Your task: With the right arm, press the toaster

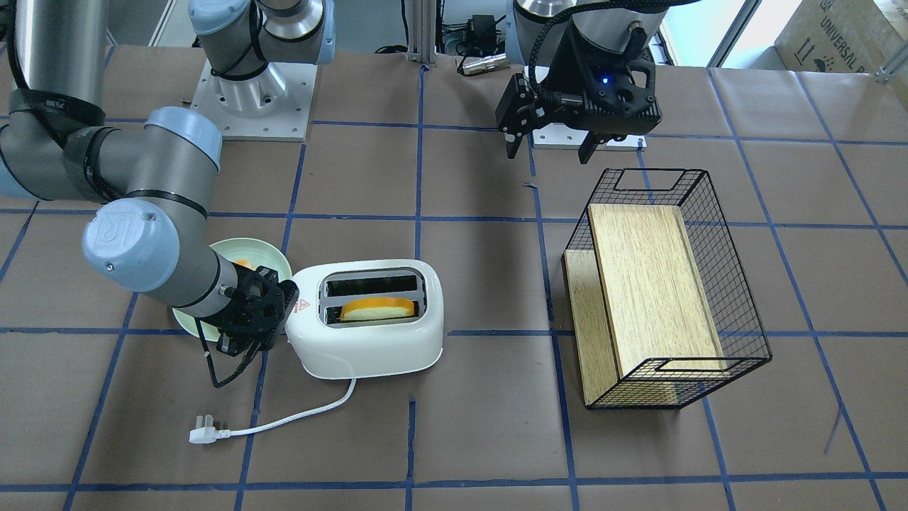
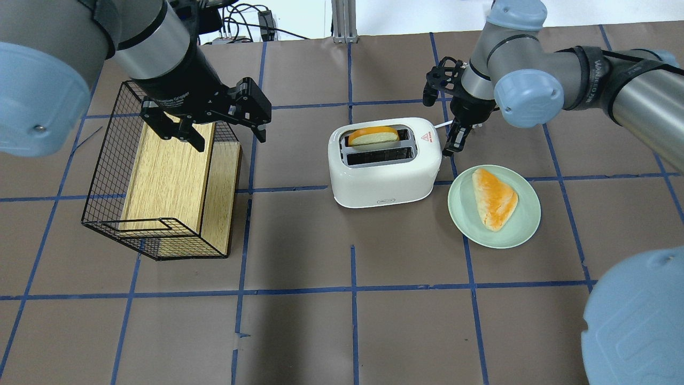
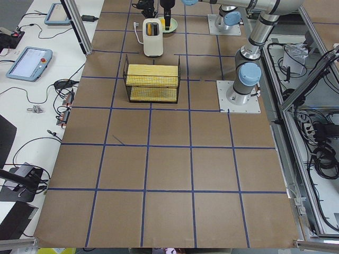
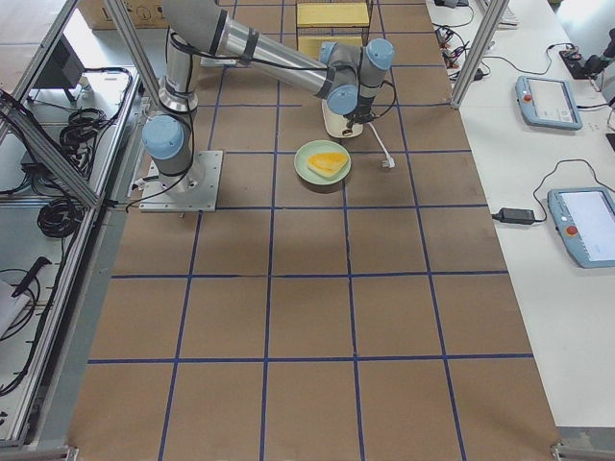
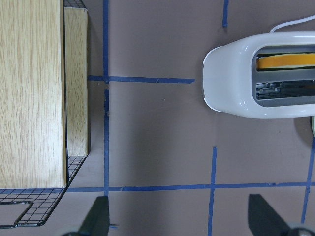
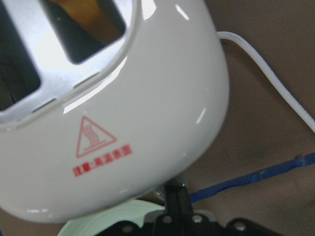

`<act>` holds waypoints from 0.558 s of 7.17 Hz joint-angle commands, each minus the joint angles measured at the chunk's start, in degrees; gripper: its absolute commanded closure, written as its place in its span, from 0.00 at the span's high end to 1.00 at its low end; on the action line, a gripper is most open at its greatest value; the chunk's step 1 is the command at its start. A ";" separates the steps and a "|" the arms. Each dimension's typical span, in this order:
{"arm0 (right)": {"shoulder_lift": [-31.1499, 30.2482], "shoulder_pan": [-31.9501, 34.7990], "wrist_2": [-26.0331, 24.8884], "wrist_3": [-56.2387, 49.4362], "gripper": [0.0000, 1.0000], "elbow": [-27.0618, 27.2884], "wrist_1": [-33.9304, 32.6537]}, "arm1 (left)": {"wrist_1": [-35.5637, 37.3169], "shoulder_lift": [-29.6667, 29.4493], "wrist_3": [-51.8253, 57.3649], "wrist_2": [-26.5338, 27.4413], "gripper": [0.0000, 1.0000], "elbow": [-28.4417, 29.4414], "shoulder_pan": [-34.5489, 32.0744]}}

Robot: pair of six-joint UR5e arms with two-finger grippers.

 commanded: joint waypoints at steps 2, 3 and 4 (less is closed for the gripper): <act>-2.45 -0.09 -0.37 2.44 0.42 -2.27 2.22 | 0.00 0.00 0.00 0.08 1.00 0.00 -0.02; -6.30 -0.09 -0.45 13.33 0.84 -4.19 7.63 | 0.00 0.00 0.00 0.08 1.00 0.00 -0.02; -9.47 0.00 -0.28 24.75 1.00 -6.56 13.95 | 0.00 0.00 0.00 0.08 1.00 0.00 -0.02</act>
